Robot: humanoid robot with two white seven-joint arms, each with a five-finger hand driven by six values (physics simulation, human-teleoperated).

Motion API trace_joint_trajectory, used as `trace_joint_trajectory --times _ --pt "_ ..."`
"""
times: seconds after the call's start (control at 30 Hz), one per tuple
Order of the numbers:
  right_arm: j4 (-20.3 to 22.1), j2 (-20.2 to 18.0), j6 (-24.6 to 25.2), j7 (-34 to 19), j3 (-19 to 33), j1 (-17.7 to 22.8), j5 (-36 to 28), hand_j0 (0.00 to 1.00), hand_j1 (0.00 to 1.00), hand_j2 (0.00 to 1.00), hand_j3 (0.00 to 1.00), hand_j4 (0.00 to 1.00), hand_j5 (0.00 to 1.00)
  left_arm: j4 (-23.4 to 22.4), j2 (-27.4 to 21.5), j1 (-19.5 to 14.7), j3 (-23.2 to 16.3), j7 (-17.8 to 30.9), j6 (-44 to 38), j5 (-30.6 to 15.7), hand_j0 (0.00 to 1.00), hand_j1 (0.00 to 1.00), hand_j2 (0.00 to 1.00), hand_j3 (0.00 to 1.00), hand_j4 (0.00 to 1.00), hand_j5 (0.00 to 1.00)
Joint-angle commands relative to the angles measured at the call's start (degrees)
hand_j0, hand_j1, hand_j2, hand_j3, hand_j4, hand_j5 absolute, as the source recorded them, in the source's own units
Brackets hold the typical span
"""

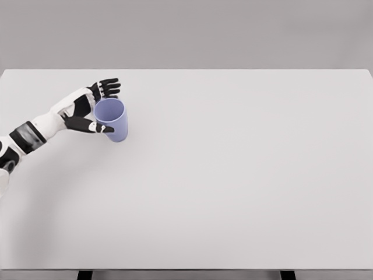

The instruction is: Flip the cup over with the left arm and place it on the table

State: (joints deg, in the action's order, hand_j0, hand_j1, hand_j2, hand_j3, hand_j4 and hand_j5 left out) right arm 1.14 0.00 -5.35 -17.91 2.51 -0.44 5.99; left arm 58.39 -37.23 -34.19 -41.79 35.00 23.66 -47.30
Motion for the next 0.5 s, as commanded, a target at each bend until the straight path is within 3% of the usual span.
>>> trace_joint_trajectory --times 0.0,0.3,0.47 --pt "0.0 0.0 0.0 0.0 0.0 0.0 0.0 1.00 1.00 1.00 1.00 1.00 1.00 1.8 -1.1 0.0 0.6 0.0 0.1 -0.4 1.00 1.00 1.00 1.00 1.00 1.00" --pt "0.0 0.0 0.0 0.0 0.0 0.0 0.0 1.00 1.00 1.00 1.00 1.00 1.00 9.5 -5.4 0.2 2.2 0.0 0.4 -0.6 1.00 1.00 1.00 1.00 1.00 1.00" --pt "0.0 0.0 0.0 0.0 -0.1 0.0 0.0 1.00 1.00 1.00 1.00 1.00 1.00 12.4 -13.5 0.4 2.3 0.0 6.2 -0.4 1.00 1.00 1.00 1.00 1.00 1.00"
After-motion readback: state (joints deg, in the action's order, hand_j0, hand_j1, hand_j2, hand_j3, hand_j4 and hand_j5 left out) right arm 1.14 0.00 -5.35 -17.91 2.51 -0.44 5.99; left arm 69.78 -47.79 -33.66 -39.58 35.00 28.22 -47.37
